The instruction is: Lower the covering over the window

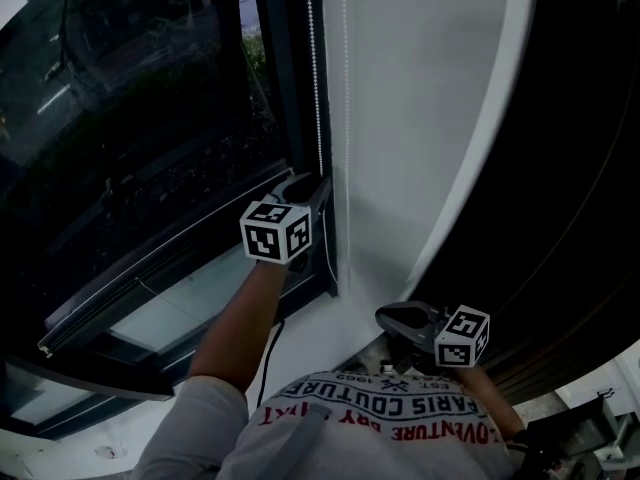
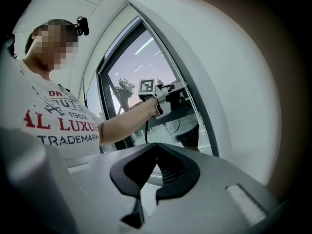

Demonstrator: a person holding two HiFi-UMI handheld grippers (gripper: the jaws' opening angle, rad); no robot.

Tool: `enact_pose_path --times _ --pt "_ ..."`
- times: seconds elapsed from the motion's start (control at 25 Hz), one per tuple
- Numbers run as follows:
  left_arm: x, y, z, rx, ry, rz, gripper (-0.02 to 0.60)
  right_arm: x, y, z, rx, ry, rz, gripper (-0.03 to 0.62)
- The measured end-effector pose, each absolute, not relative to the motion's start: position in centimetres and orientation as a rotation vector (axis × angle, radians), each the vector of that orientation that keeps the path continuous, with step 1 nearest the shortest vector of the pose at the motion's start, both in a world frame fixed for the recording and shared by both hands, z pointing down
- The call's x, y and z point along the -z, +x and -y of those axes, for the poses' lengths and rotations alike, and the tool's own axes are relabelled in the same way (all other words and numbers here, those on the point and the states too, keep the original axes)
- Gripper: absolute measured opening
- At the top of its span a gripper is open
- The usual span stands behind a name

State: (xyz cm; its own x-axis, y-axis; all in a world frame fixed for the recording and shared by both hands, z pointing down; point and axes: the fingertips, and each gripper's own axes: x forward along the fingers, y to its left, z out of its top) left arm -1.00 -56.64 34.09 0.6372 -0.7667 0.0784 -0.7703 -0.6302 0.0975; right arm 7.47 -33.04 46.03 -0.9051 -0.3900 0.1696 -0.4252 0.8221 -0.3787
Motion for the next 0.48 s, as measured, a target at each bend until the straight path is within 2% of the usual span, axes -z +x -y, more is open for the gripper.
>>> enact_pose_path --times 0.2,0.28,0.48 --pt "-34.2 0.0 57.1 -0.08 2.765 1.235 0.072 -45.7 7.5 32.9 -0.654 0.661 2.916 0.002" --pt "-34.0 0.5 56.9 -0.083 2.78 1.202 0.009 -45.7 7.6 32.8 -0.661 0.666 2.916 0.002" --pt "-34.4 1.5 55.1 -0.103 2.831 1.13 0.008 -46.1 7.6 32.4 -0.671 0.669 2.912 0.002"
